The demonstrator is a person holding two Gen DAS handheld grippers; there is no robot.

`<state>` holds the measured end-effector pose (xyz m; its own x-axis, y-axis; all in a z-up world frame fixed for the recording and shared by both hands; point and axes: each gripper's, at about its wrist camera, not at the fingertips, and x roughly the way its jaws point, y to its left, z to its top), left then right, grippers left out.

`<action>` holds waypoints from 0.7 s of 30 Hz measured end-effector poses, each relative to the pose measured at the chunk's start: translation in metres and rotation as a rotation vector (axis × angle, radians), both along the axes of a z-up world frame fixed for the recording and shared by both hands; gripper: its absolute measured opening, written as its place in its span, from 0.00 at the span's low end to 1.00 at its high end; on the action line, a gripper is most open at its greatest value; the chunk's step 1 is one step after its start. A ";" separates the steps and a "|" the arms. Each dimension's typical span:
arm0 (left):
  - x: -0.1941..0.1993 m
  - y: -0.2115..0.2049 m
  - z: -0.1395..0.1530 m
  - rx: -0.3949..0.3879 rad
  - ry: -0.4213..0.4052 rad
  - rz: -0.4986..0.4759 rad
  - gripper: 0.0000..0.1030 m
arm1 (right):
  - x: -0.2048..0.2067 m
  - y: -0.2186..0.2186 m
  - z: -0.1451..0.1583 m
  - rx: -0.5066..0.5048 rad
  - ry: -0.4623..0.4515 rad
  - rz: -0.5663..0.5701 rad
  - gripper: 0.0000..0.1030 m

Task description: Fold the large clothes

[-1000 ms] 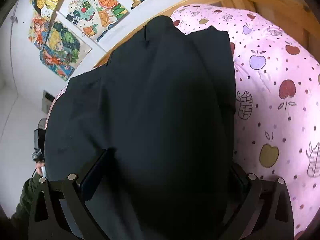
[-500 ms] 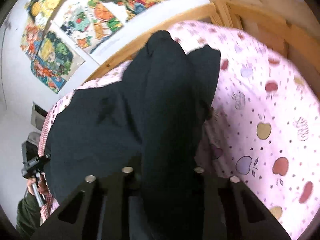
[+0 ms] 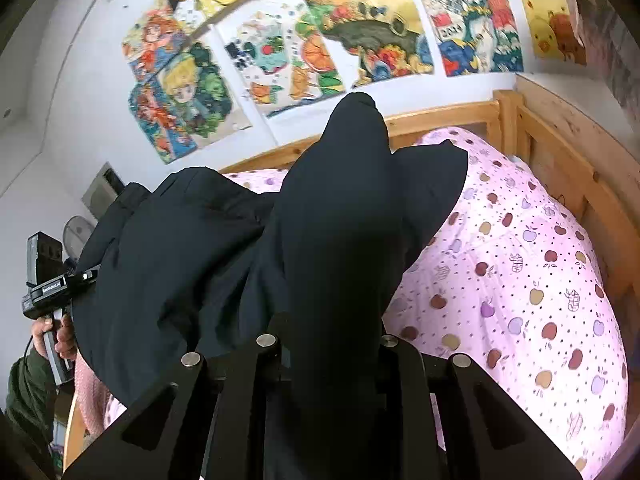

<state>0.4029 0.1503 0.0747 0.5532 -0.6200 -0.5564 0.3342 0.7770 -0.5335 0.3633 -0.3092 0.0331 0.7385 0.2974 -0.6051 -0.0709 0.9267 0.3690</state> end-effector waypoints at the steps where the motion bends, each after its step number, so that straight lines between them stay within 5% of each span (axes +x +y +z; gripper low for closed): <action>1: -0.005 0.003 0.000 0.001 -0.002 0.003 0.24 | -0.006 0.003 0.001 -0.003 -0.003 0.006 0.16; 6: -0.022 0.013 -0.017 0.015 0.019 0.010 0.24 | -0.025 0.017 -0.003 -0.012 0.012 0.023 0.16; 14: -0.016 0.015 -0.076 0.099 0.086 0.052 0.25 | -0.027 0.016 -0.059 -0.020 0.119 -0.029 0.16; 19: -0.011 0.018 -0.088 0.175 0.117 0.098 0.40 | -0.026 0.005 -0.076 -0.004 0.157 -0.092 0.29; 21: -0.010 0.017 -0.090 0.208 0.130 0.124 0.50 | -0.024 0.003 -0.082 -0.027 0.182 -0.107 0.54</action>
<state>0.3928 0.1669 -0.0156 0.5337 -0.4166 -0.7360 0.1688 0.9052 -0.3899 0.3396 -0.3058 -0.0493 0.6428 0.2047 -0.7382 0.0943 0.9351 0.3415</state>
